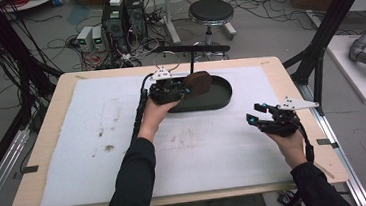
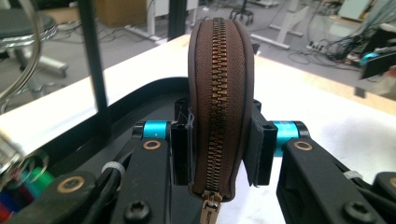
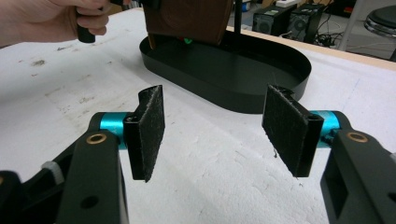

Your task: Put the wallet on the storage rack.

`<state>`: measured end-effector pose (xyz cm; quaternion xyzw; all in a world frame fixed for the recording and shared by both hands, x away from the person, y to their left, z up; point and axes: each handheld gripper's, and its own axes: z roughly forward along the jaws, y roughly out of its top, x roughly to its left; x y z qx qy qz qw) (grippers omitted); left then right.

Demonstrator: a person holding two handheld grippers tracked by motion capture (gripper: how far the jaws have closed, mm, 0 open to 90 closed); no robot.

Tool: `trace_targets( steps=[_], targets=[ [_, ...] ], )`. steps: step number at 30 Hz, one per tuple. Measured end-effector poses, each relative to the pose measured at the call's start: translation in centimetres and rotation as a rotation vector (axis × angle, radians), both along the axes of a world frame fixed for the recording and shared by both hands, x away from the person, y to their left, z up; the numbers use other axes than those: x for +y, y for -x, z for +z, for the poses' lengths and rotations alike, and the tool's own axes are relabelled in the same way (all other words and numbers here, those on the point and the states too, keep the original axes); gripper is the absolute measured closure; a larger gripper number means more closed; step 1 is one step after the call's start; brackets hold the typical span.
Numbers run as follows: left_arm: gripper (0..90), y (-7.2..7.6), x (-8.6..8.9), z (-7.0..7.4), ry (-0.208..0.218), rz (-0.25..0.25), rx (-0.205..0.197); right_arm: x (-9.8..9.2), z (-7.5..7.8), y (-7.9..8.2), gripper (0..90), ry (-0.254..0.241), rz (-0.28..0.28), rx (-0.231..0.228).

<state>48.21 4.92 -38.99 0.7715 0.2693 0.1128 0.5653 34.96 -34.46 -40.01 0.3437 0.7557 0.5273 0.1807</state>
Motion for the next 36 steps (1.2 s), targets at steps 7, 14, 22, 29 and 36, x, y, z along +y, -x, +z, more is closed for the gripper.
trace_targets(
  steps=[7, 14, 22, 29, 36],
  targets=[
    [67.9, -0.9, 0.6, -1.0, 0.016, 0.021, 0.044, 0.0, -0.1, -0.1, 40.1, 0.004, 0.002, -0.004],
    [67.8, -1.9, 0.1, -2.3, 0.018, 0.019, 0.109, 0.1, 0.0, 0.0, 40.2, 0.006, 0.008, -0.005],
    [67.5, -2.4, -0.6, -3.4, 0.006, 0.018, 0.149, 0.1, -0.1, 0.0, 40.2, 0.005, 0.010, 0.002],
    [66.4, -2.6, -0.7, -3.8, 0.010, 0.044, 0.170, 0.2, -0.1, 0.0, 40.2, 0.005, 0.013, 0.005],
    [63.3, -2.8, -0.4, -4.0, 0.008, 0.119, 0.213, 0.1, -0.1, 0.0, 40.2, 0.007, 0.015, 0.003]
  ],
)
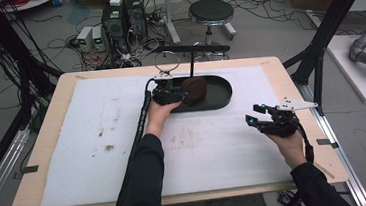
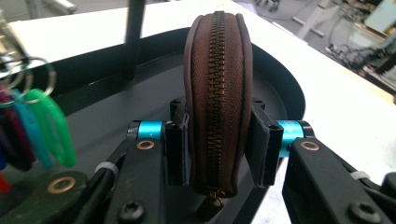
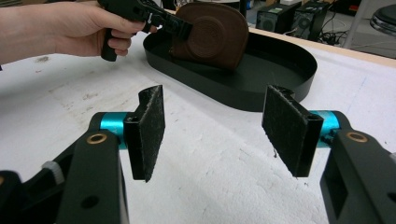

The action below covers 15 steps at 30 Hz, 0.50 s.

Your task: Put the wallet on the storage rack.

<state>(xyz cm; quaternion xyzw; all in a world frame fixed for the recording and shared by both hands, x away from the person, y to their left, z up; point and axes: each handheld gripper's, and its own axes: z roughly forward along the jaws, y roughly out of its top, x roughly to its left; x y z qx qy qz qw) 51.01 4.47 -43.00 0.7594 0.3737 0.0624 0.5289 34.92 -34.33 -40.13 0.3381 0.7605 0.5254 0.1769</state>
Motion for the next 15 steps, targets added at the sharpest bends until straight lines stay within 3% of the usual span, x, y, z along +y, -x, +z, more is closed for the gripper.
trace_targets(
  steps=[5, 9, 11, 13, 15],
  targets=[
    [58.6, 0.00, 0.14, -0.02, -0.030, 0.017, 0.014, 0.02, -0.03, -0.03, 40.2, 0.004, 0.002, -0.001],
    [57.1, 0.08, 0.07, 0.16, -0.067, 0.027, -0.012, 0.01, -0.04, -0.06, 40.2, 0.002, 0.002, -0.001],
    [53.5, 0.14, -0.07, 0.20, -0.126, 0.038, -0.031, 0.02, -0.06, -0.07, 40.1, 0.002, 0.003, 0.002],
    [47.7, 0.24, -0.35, 0.08, -0.224, 0.044, -0.048, 0.03, -0.06, -0.07, 40.1, 0.001, 0.003, 0.002],
    [46.2, 0.31, -0.47, 0.01, -0.245, 0.031, -0.047, 0.02, -0.07, -0.09, 40.1, 0.001, 0.004, 0.003]
  ],
)
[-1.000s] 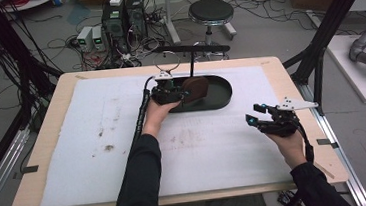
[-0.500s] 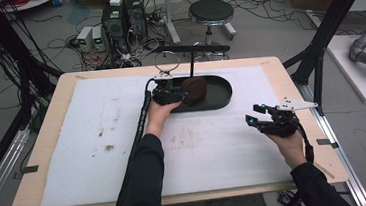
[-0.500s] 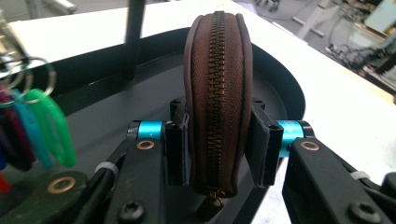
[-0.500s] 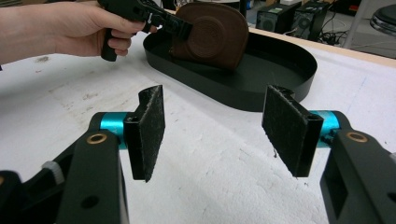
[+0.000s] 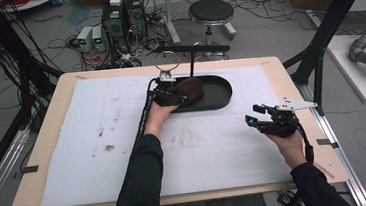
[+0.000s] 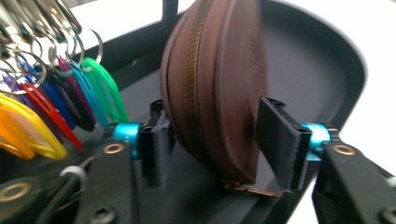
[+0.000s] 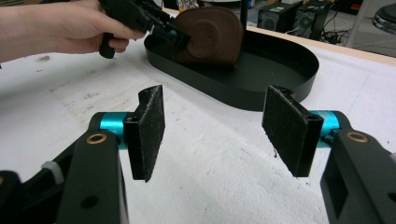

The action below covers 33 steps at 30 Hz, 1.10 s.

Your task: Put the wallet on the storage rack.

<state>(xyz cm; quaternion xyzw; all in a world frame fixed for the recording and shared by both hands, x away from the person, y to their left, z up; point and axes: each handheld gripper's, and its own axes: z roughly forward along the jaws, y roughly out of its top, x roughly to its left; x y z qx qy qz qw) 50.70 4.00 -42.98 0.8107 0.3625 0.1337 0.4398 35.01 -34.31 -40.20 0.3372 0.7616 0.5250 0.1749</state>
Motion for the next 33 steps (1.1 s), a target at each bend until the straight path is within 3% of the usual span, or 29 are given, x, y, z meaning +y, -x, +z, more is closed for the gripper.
trace_targets(
  steps=[3, 7, 12, 15, 25, 33],
  targets=[
    [44.5, 0.1, 0.0, 0.4, 0.002, 0.012, -0.019, 0.0, 0.0, 0.0, 40.1, 0.000, -0.001, 0.005],
    [32.3, 0.5, 0.3, 1.3, -0.050, 0.049, -0.061, 0.0, 0.0, 0.0, 39.9, 0.000, -0.001, 0.004],
    [30.0, 1.4, 0.9, 2.8, -0.046, 0.059, -0.097, -0.1, 0.0, 0.0, 39.8, -0.002, -0.006, 0.004],
    [30.0, 2.6, 1.2, 3.6, -0.032, 0.030, -0.117, -0.1, 0.0, 0.0, 39.7, -0.001, -0.006, 0.002],
    [29.9, 8.9, 4.1, 6.2, 0.020, -0.035, -0.215, -0.5, 0.0, -0.1, 35.2, -0.006, -0.020, 0.005],
    [26.5, 13.4, 7.8, 6.5, 0.051, -0.018, -0.255, -0.7, -0.1, -0.3, 30.8, -0.008, -0.026, 0.016]
  ],
)
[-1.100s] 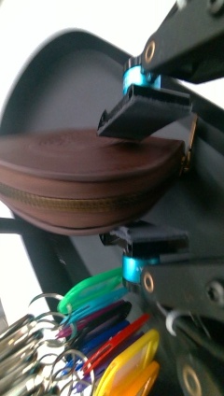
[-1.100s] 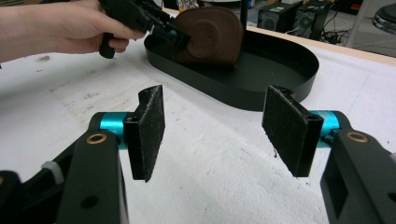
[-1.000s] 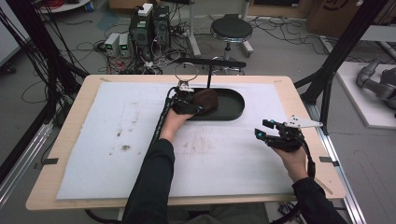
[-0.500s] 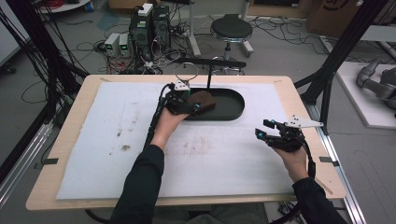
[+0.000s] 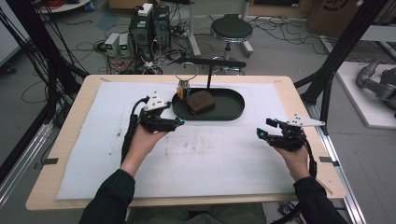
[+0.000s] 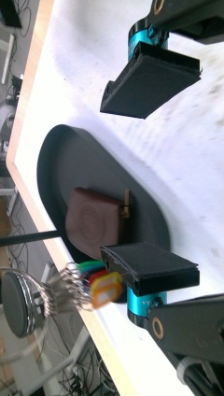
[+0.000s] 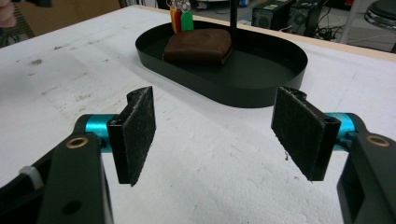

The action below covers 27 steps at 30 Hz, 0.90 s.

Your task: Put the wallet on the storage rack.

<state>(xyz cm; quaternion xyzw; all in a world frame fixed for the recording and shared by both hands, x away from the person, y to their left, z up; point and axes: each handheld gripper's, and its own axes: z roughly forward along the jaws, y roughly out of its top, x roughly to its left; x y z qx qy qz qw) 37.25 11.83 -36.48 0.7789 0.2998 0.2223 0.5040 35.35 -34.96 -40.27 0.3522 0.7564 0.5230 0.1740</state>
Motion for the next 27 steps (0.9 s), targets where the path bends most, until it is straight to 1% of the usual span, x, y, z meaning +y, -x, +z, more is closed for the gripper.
trace_targets(
  steps=[2, 5, 7, 9, 10, 14, 18, 21, 22, 24, 25, 27],
  targets=[
    [26.5, 0.9, 0.9, -0.2, 0.004, 0.003, 0.000, 0.1, 0.0, 0.0, 30.4, 0.005, 0.003, 0.003],
    [26.1, 2.1, 2.0, -0.7, 0.033, 0.011, -0.001, 0.1, -0.1, -0.1, 28.6, 0.010, 0.005, 0.007],
    [26.1, 2.9, 2.7, -1.1, 0.041, 0.021, -0.002, 0.1, -0.1, -0.1, 27.5, 0.011, 0.006, 0.010],
    [26.0, 3.5, 3.5, -1.6, 0.040, 0.025, 0.004, 0.1, -0.1, -0.2, 26.1, 0.011, 0.002, 0.014],
    [25.7, 3.8, 3.8, -1.8, 0.045, 0.032, 0.005, 0.0, -0.1, -0.2, 25.7, 0.011, 0.002, 0.016],
    [25.3, 4.9, 5.4, -2.4, 0.063, 0.053, -0.004, -0.1, -0.1, -0.2, 23.4, 0.019, -0.002, 0.017],
    [23.5, 5.5, 7.2, -3.0, 0.094, 0.086, -0.014, -0.3, -0.2, -0.4, 21.8, 0.016, -0.008, 0.025],
    [23.5, 5.5, 8.3, -3.6, 0.098, 0.115, -0.009, -0.5, -0.2, -0.5, 21.5, 0.020, -0.012, 0.025],
    [23.4, 5.4, 8.6, -3.8, 0.098, 0.122, -0.006, -0.5, -0.2, -0.6, 21.5, 0.022, -0.013, 0.024],
    [23.4, 5.4, 9.0, -4.0, 0.117, 0.140, -0.001, -0.6, -0.2, -0.7, 21.5, 0.022, -0.015, 0.021],
    [23.4, 5.3, 9.2, -4.1, 0.122, 0.145, -0.004, -0.6, -0.2, -0.7, 21.4, 0.023, -0.016, 0.023],
    [23.4, 5.4, 9.4, -4.2, 0.113, 0.164, -0.021, -0.6, -0.3, -0.8, 21.3, 0.024, -0.016, 0.027]
  ],
)
